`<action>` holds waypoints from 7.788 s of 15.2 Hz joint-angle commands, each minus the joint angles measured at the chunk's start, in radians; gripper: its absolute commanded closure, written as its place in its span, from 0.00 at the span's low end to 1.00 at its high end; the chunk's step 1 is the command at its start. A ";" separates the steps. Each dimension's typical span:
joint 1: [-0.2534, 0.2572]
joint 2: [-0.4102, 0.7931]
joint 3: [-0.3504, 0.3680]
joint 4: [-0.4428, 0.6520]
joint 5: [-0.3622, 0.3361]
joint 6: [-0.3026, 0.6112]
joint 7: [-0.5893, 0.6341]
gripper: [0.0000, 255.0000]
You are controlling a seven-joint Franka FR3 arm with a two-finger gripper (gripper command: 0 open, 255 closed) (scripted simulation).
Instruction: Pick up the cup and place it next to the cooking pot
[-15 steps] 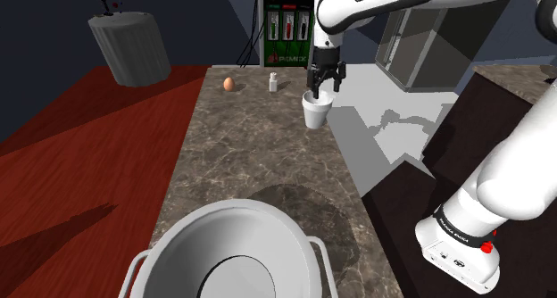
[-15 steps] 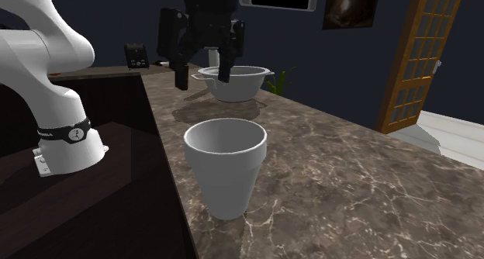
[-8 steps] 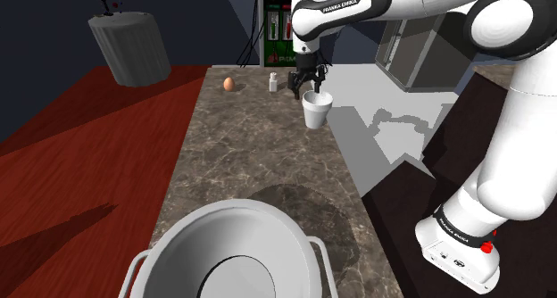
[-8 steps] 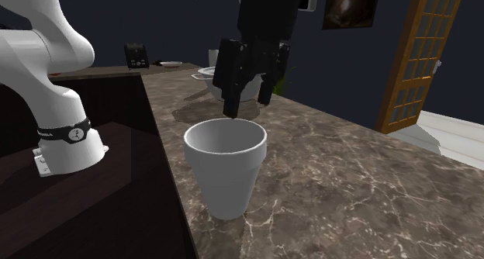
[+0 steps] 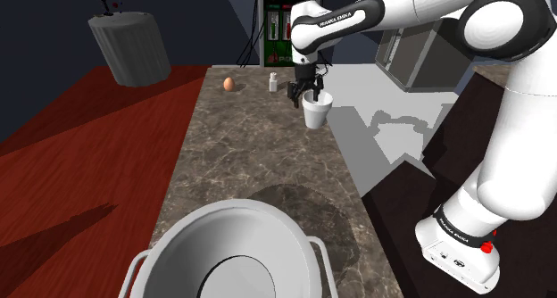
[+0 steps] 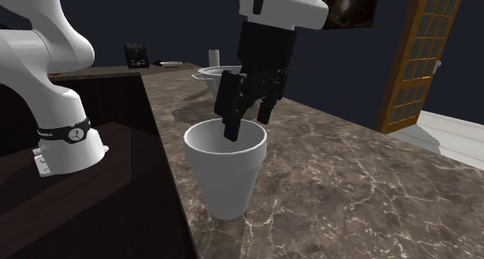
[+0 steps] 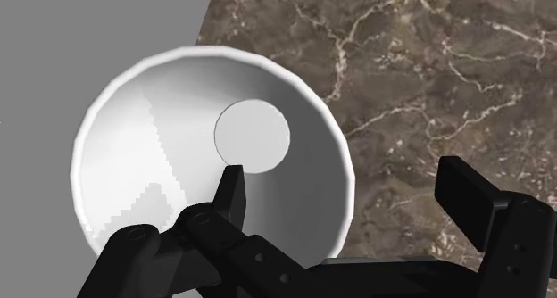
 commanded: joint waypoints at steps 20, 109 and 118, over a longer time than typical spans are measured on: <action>0.000 -0.013 0.000 0.018 0.000 -0.031 0.000 1.00; 0.413 -0.898 0.674 -0.349 0.513 -0.341 1.000 1.00; 0.423 -0.899 0.737 -0.438 0.546 -0.235 1.013 1.00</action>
